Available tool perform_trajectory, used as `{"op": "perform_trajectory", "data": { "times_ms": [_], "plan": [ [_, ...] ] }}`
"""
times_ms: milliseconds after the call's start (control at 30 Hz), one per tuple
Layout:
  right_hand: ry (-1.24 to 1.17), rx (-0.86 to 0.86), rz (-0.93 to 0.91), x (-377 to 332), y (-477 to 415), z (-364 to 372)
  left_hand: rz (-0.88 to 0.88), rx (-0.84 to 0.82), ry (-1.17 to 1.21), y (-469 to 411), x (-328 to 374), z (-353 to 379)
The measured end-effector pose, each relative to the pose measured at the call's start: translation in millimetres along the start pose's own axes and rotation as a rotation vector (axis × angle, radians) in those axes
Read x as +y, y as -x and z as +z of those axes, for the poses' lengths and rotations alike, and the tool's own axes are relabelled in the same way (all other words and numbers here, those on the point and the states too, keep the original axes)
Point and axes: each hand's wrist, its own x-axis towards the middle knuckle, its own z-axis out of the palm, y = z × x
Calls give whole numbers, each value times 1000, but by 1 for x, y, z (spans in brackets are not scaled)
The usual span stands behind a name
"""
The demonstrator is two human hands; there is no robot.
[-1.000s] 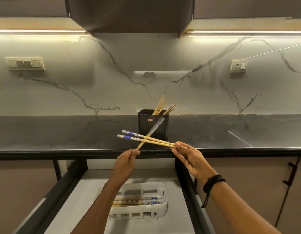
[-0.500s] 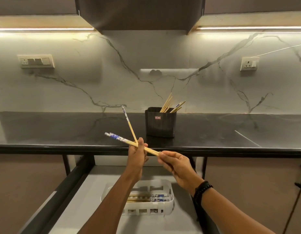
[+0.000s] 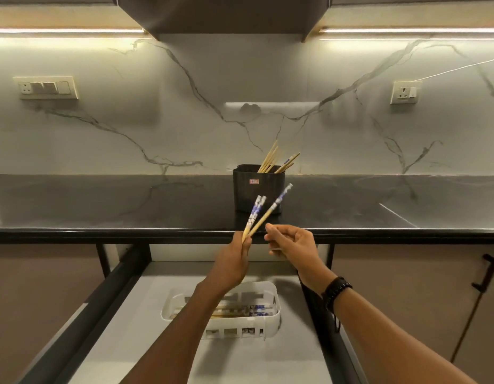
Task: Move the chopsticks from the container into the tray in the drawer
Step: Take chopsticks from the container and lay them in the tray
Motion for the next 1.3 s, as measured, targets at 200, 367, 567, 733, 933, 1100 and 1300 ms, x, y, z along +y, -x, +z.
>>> {"op": "perform_trajectory", "data": {
  "times_ms": [200, 367, 567, 733, 933, 1100, 1300],
  "plan": [
    [112, 56, -16, 7, -1, 6, 139, 8, -582, 8, 0, 12],
    [21, 82, 93, 10, -3, 5, 188, 58, -694, 6, -1, 17],
    [-144, 85, 177, 7, -3, 3, 196, 47, -712, 6, -8, 21],
    [-323, 185, 225, 4, -9, -9, 232, 76, -728, 7, -18, 17],
    [-368, 209, 246, 10, -12, -15, 205, 103, -768, 8, -16, 13],
    [-364, 178, 267, 10, -14, -19, 212, 174, -770, 7, -20, 12],
    [-378, 131, 277, 6, -14, -18, 276, 262, -869, 4, -30, 8]
  ]
}}
